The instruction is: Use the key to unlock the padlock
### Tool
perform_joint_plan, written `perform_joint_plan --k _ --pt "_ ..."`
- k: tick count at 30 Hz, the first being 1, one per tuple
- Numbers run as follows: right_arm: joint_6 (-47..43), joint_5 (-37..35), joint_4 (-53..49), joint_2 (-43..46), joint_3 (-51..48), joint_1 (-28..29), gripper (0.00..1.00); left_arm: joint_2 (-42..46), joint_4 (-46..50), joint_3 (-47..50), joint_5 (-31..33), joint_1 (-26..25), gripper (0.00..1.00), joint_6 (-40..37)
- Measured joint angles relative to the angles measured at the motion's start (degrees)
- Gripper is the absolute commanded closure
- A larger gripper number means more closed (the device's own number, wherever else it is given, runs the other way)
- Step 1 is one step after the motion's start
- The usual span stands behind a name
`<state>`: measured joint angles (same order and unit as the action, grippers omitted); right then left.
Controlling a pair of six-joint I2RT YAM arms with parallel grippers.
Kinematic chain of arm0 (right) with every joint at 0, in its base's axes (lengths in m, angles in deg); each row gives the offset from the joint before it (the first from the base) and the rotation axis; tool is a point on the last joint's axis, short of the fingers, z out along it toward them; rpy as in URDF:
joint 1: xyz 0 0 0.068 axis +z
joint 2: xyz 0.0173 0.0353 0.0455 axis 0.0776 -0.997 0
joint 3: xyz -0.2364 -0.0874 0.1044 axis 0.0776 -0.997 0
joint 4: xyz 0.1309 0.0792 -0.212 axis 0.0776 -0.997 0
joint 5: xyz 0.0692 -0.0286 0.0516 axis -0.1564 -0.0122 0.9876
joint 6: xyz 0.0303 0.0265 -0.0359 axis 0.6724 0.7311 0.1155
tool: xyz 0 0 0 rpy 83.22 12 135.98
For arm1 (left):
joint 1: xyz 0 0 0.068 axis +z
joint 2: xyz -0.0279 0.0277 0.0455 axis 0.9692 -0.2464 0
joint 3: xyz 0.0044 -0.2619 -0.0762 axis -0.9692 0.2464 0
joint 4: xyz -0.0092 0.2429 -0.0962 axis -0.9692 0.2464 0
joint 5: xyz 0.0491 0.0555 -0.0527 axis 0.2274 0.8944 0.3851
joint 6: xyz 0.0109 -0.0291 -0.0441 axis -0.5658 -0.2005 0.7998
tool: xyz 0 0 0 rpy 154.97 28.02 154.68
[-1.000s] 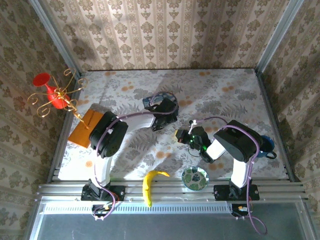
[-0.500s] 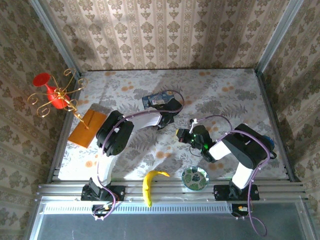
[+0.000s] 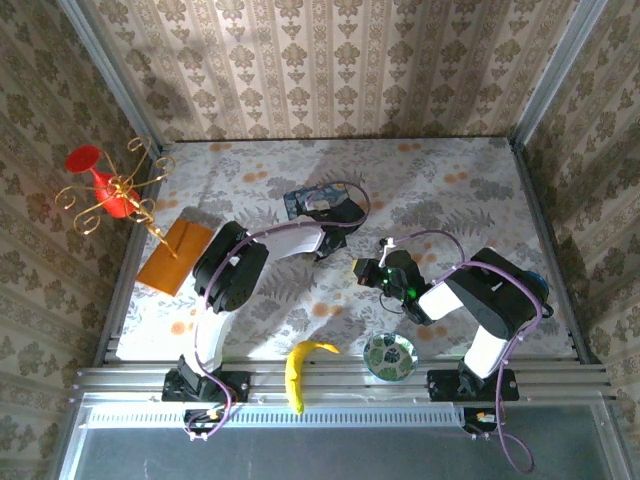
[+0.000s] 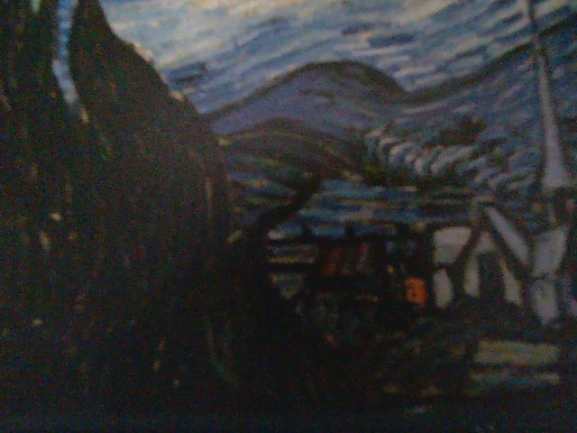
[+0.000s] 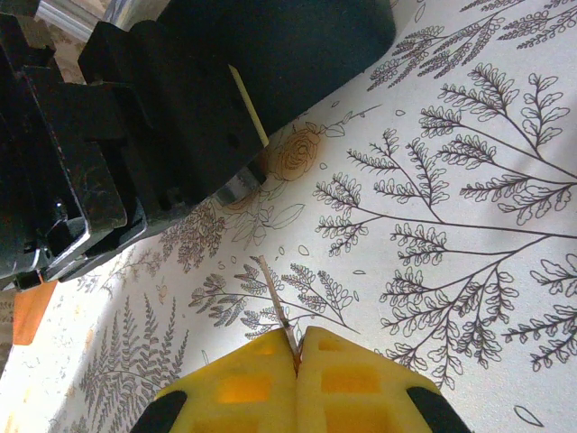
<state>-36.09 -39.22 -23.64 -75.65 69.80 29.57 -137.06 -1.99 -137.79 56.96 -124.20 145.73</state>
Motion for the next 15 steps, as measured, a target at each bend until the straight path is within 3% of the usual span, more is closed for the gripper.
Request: perform_joint_plan --k 15 --pt "0.0 0.0 -0.2 0.0 0.1 0.0 1.00 0.0 -1.2 0.0 -1.0 0.0 0.67 -0.7"
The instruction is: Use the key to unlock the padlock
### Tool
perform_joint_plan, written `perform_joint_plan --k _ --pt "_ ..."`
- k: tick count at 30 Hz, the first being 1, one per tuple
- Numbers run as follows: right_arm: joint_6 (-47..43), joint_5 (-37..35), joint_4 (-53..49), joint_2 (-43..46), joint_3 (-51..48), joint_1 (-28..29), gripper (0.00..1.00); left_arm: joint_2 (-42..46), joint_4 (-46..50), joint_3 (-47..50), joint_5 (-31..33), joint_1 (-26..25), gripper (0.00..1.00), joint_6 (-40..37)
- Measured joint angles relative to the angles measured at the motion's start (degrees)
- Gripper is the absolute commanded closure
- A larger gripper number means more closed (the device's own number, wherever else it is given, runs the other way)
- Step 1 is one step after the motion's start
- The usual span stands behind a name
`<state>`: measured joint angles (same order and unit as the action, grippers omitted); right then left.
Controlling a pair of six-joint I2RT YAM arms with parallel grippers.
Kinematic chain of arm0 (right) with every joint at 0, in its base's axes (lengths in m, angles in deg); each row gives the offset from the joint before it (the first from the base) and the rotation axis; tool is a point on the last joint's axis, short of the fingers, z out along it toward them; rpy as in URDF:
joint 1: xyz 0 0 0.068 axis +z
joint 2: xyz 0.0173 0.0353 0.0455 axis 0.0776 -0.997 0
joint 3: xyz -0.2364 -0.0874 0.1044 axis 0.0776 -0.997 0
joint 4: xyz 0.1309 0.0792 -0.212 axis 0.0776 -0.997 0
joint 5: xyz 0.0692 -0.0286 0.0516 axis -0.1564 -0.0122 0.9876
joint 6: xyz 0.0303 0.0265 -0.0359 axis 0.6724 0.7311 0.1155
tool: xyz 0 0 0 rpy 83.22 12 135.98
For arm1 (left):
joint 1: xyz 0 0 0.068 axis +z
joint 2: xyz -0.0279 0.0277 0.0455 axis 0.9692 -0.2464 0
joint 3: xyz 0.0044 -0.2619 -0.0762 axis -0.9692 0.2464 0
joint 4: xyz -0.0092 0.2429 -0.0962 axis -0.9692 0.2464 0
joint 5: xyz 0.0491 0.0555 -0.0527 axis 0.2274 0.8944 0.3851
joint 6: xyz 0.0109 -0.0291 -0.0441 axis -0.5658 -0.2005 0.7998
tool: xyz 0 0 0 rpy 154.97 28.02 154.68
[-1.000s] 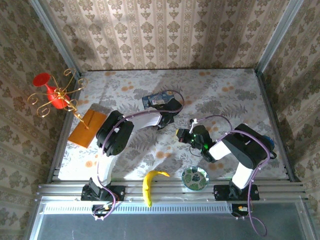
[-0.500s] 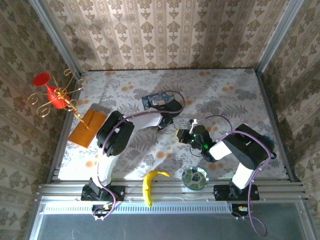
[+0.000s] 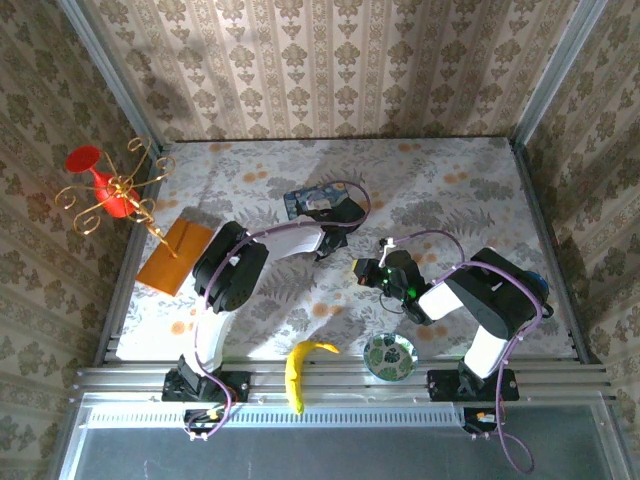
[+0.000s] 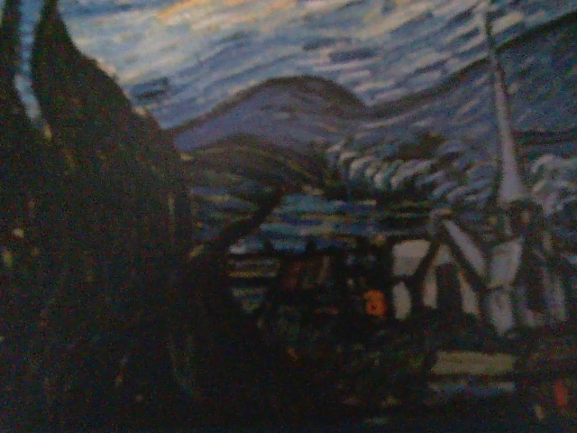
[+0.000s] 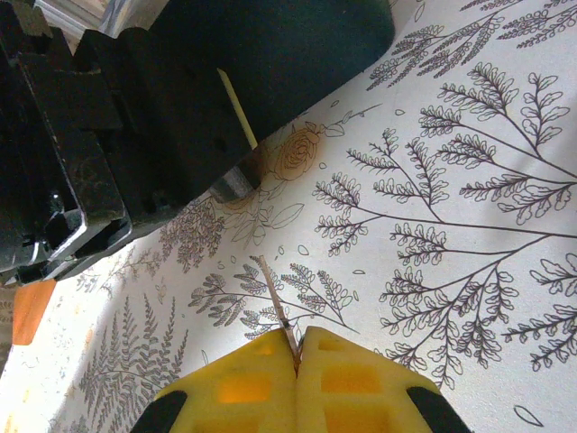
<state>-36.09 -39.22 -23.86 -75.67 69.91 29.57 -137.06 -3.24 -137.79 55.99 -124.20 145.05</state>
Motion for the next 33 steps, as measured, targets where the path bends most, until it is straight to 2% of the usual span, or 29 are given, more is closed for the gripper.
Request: perform_joint_plan --k 6,19,33 --pt "0.3 0.6 1.2 -2.5 0.5 0.0 1.00 0.2 -0.9 0.0 -2.4 0.3 0.82 0.3" --pt "2.2 2.2 11.8 -10.0 1.2 -0.3 1.00 3.8 -8.2 4.5 -23.2 5.1 0.84 6.4" --pt "4.7 2.7 13.1 -11.7 3.0 -1.5 1.00 6.1 -14.1 8.4 -34.0 7.3 0.85 11.2"
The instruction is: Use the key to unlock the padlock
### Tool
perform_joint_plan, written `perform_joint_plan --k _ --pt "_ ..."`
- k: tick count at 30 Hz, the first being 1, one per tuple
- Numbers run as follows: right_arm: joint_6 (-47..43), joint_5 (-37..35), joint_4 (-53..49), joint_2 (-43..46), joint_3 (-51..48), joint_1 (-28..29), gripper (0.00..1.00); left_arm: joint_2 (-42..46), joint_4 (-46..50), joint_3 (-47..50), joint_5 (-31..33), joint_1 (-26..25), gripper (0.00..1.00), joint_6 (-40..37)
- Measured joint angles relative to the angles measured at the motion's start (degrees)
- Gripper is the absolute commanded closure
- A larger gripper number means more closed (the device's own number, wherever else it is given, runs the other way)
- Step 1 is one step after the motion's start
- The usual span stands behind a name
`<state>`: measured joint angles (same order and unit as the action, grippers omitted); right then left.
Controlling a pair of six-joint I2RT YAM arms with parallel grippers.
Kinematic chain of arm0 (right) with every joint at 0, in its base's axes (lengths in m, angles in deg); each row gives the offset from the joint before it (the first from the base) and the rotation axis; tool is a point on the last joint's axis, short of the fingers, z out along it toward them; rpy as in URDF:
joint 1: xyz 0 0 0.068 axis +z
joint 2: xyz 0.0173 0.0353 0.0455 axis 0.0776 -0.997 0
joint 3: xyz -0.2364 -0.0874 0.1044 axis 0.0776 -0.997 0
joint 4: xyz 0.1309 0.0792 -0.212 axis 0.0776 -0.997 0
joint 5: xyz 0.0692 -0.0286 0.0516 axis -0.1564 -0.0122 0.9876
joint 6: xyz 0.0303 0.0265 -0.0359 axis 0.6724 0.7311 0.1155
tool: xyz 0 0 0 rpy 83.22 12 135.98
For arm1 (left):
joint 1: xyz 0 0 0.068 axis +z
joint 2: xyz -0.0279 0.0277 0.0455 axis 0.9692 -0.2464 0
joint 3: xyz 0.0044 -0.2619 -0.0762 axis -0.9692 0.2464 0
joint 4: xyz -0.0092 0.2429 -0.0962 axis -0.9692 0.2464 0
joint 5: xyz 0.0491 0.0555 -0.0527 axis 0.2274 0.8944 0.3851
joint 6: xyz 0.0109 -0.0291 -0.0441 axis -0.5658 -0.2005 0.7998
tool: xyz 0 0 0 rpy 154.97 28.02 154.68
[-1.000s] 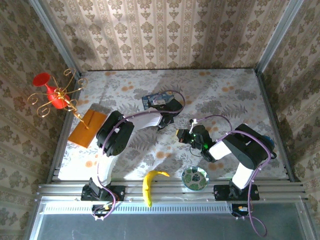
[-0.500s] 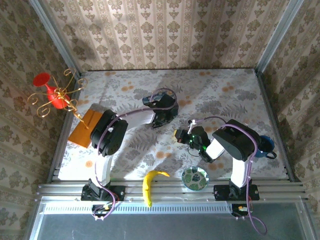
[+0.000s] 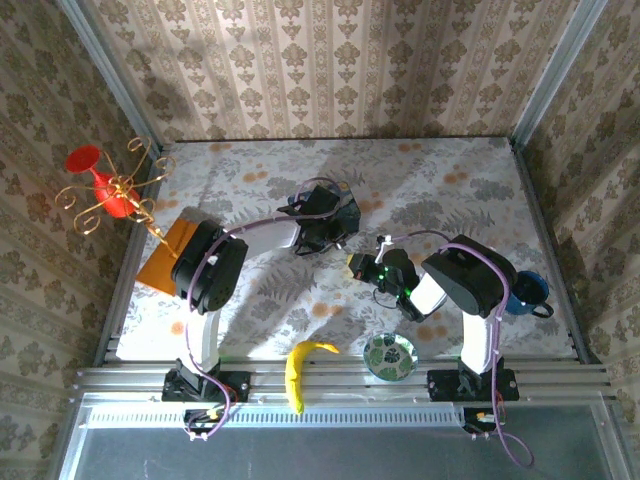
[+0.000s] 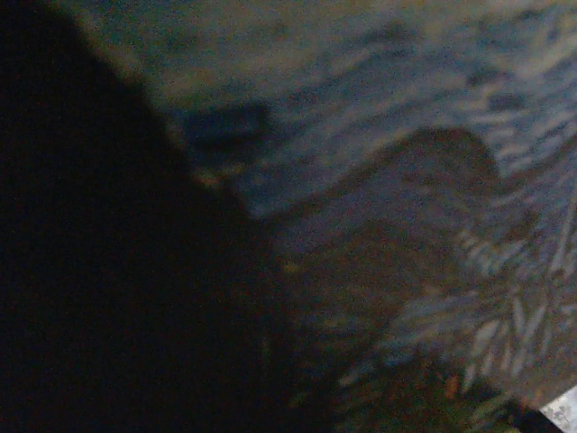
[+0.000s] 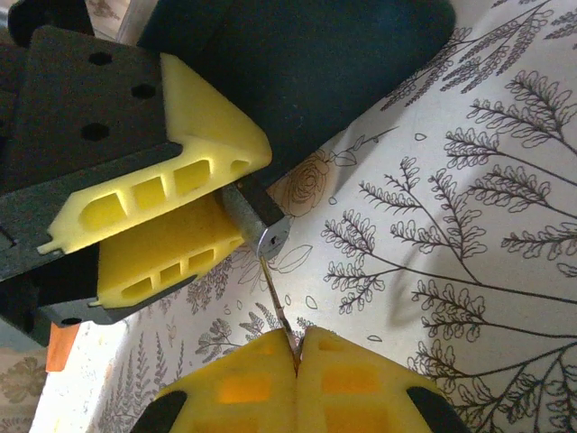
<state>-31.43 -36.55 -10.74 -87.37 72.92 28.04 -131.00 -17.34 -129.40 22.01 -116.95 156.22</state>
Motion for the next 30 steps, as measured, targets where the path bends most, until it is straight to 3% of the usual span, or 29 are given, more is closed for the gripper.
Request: perform_joint_plan --k 16,30 --pt "1.9 0.0 3.8 -1.7 0.0 -0.5 1.00 0.5 -3.4 1.5 -3.0 0.8 0.87 1.9" --pt "1.1 -0.3 3.6 -0.8 -1.0 -0.5 1.00 1.4 -5.7 2.0 -7.6 1.5 0.97 6.3"
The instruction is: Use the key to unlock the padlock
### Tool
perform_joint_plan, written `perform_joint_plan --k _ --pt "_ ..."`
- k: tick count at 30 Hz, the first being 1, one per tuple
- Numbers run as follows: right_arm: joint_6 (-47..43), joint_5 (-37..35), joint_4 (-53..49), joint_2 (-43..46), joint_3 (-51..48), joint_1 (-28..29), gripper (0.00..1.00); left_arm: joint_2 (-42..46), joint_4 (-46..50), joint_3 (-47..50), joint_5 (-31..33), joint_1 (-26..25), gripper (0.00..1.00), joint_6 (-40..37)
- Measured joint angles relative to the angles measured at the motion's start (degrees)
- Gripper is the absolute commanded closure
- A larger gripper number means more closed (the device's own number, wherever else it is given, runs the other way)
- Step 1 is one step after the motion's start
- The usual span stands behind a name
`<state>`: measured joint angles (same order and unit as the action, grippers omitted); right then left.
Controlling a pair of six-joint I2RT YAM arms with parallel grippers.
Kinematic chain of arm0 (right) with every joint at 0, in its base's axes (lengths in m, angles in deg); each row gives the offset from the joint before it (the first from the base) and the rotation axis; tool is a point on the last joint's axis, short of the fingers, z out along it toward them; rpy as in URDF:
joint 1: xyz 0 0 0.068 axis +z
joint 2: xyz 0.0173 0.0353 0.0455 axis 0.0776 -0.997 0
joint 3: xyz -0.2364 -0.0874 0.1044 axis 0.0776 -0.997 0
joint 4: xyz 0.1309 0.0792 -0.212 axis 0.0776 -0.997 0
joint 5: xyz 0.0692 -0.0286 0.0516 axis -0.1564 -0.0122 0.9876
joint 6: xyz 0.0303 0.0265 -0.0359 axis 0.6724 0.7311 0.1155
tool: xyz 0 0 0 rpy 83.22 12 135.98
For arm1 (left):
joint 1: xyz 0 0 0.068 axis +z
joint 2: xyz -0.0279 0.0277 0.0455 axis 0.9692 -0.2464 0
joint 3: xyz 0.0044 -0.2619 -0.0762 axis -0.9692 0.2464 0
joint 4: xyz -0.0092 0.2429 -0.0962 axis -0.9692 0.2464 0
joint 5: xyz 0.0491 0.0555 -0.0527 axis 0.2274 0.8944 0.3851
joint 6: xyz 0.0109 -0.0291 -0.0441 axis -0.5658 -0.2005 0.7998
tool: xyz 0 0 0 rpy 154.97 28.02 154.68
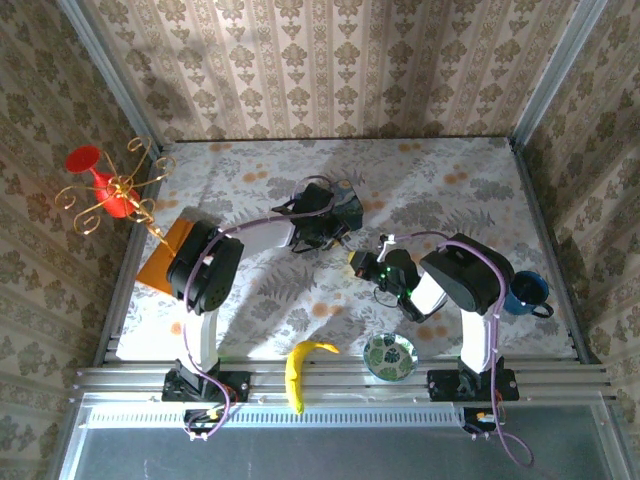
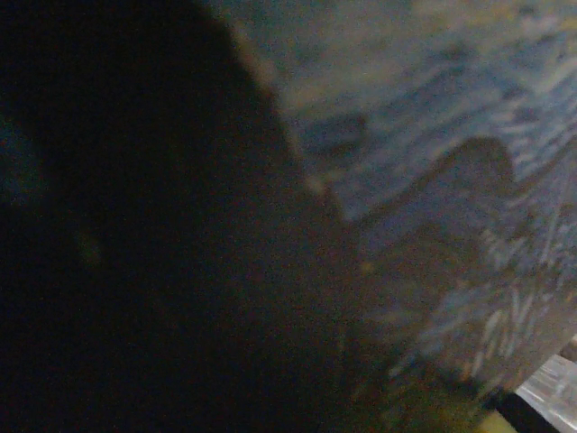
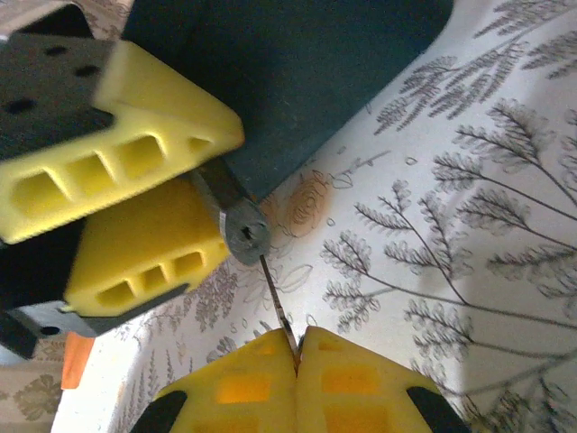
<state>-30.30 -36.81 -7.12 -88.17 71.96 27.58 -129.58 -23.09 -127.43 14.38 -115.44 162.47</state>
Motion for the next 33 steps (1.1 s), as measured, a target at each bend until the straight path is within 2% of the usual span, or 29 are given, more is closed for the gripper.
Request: perform_joint_plan --k 13,21,33 --pt "-3.3 -1.6 -1.5 7.7 -5.7 0.0 1.00 2.0 -2.0 1.4 -4.2 0.0 0.97 3.3" --pt "-7.0 -2.9 -7.5 14.5 -5.3 0.0 1.00 2.1 -2.1 1.4 -4.7 0.0 0.97 3.7" --pt "-8.7 -4.1 -11.9 15.6 -4.3 0.0 1.00 2.1 -2.5 1.4 -5.3 0.0 0.97 4.2"
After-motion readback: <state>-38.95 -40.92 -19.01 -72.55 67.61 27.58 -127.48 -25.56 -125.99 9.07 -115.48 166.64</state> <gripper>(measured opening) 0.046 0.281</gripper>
